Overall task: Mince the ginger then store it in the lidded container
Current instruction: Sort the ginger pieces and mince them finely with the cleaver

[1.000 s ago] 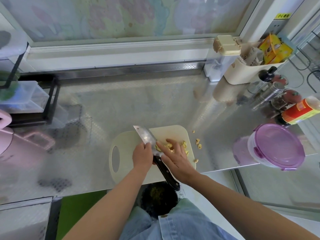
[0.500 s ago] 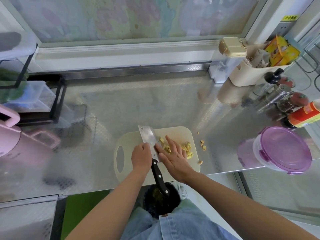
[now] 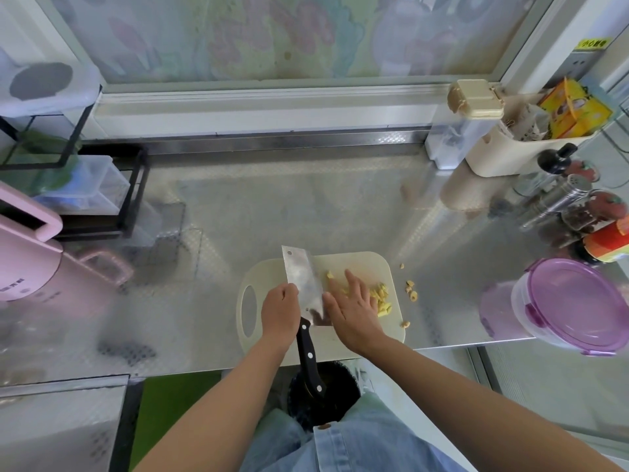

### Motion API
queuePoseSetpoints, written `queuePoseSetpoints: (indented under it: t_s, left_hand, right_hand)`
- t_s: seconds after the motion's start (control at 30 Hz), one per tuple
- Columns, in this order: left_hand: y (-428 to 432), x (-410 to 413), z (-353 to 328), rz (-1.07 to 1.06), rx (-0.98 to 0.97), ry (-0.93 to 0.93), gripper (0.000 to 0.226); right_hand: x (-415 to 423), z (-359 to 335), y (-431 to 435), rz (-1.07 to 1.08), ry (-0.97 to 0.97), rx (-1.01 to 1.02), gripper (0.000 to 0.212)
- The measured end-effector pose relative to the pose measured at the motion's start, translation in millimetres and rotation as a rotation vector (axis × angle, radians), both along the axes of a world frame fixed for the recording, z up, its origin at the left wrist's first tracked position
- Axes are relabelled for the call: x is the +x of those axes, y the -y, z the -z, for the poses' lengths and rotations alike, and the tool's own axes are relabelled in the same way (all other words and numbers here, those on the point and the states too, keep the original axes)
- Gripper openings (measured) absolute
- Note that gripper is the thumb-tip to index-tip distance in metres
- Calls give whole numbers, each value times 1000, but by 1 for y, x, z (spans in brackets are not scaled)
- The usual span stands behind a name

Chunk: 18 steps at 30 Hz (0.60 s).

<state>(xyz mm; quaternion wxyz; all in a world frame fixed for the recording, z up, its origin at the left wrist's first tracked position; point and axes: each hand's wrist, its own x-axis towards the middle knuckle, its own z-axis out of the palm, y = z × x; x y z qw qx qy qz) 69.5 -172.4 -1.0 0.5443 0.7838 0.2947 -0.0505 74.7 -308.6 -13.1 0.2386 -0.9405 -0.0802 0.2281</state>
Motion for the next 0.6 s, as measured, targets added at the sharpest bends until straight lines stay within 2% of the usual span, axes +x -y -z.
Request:
queuePoseSetpoints:
  t_s: [0.07,0.13,0.2,0.37,0.43,0.5,0.6]
  left_hand:
    - [-3,0,1,-36,-3,-19,31]
    - [-6,0,3,-81,-36,-40,29]
    - [-9,1,6,-150,-84,-61,27]
    - [-11,-5,7,-142,-56,-70,32]
    - [-8,-4,7,-110,-47,-55,33]
    - [-4,-3,4,-79,-33,-33,34]
    - [3,-4,-2,-37,-32,-1,33]
  right_hand:
    - [-1,-1,0,-23,21,77,52]
    - [-6,-6,-4,-216,49,196,50]
    - [-11,-4,-4,-325,35,221,49]
    - [-4,8,12,-113,-20,54,63]
    - [-4,4,10,-180,-2,127,68]
    - [-6,-1,1,-285,10,208,65]
    - [1,4,-3,-198,29,116,69]
